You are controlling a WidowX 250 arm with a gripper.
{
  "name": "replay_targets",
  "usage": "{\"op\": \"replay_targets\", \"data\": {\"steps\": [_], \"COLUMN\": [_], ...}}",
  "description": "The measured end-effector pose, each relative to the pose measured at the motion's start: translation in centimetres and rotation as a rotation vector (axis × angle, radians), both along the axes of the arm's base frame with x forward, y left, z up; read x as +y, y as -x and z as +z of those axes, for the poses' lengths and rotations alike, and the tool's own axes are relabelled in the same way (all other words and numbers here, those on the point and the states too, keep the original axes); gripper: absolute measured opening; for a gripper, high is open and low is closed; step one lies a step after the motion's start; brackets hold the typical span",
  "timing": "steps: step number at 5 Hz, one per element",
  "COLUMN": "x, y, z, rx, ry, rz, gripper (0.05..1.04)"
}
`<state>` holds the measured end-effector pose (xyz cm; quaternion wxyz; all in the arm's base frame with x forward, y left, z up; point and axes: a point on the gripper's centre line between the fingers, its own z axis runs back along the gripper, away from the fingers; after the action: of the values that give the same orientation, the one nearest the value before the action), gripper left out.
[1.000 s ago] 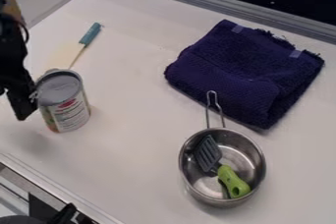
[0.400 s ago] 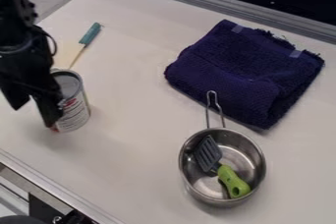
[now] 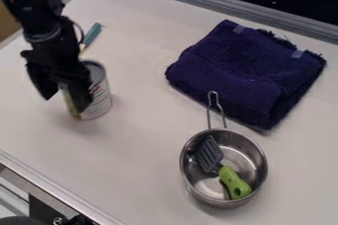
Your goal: Moved the can to the upper left side of the table
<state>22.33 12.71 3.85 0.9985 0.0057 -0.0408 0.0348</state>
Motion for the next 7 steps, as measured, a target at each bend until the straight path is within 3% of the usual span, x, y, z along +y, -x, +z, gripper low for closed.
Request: {"op": "replay_targets", "data": {"steps": [1, 2, 5, 7], "x": [-0.8, -1.5, -3.7, -4.0], "y": [-3.4, -7.5, -16.0, -19.6], "z": [-0.5, -0.8, -0.8, -0.6], "rx": [-0.095, -0.136, -0.229, -0.258], "ry": [0.029, 0.039, 0.045, 0.052], "rz": [0.047, 0.113, 0.250, 0.311], "gripper": [0.999, 0.999, 0.999, 0.999]}}
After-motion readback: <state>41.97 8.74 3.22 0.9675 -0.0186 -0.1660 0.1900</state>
